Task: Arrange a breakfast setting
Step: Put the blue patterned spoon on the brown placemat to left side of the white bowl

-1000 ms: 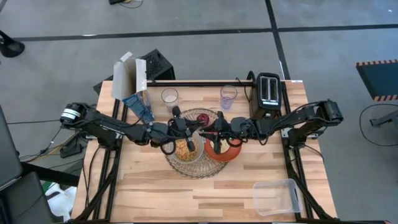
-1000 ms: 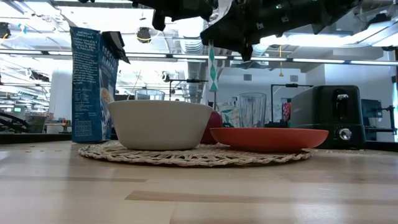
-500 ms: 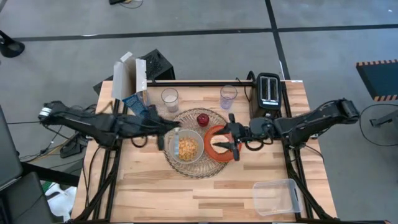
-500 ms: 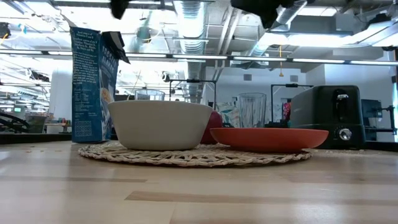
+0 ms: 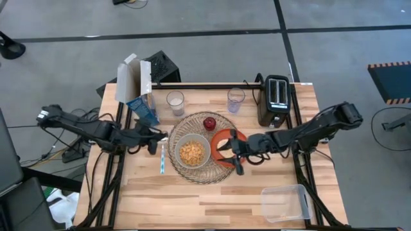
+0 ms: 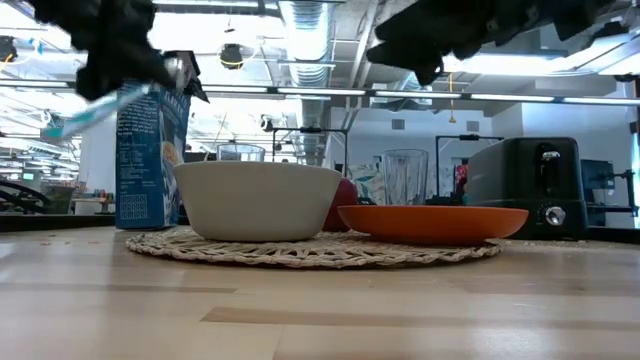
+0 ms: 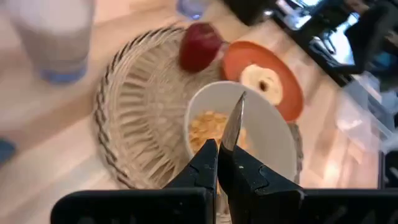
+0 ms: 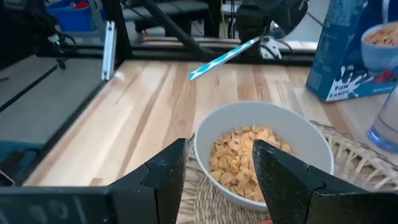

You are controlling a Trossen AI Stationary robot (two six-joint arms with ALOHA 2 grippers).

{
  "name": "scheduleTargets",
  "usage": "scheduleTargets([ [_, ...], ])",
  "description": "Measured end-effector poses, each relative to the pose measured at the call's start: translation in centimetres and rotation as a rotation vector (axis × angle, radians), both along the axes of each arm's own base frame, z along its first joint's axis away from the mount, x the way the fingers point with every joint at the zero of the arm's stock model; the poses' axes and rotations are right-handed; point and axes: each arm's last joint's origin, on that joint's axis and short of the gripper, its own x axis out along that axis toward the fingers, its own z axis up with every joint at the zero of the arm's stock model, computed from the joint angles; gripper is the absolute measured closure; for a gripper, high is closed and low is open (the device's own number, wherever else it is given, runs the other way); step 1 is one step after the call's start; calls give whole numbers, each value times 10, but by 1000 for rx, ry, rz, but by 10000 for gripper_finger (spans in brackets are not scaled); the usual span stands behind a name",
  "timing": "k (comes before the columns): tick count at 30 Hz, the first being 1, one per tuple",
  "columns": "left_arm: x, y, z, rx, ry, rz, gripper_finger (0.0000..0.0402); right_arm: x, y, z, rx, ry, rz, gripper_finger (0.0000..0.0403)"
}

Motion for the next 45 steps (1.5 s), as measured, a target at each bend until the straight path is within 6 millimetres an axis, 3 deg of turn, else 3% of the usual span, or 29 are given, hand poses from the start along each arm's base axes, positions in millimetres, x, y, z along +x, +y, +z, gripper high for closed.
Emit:
scheduleTargets([
  [10, 5, 21, -59, -149, 50, 86, 401, 10, 1, -17, -10, 40, -5, 191],
  [23, 17, 55, -79, -200, 26, 99, 401, 10, 1, -17, -9, 40, -5, 191],
  [45, 40, 90, -113, -302, 101, 74, 401, 10, 2, -18, -1, 47, -5, 191],
])
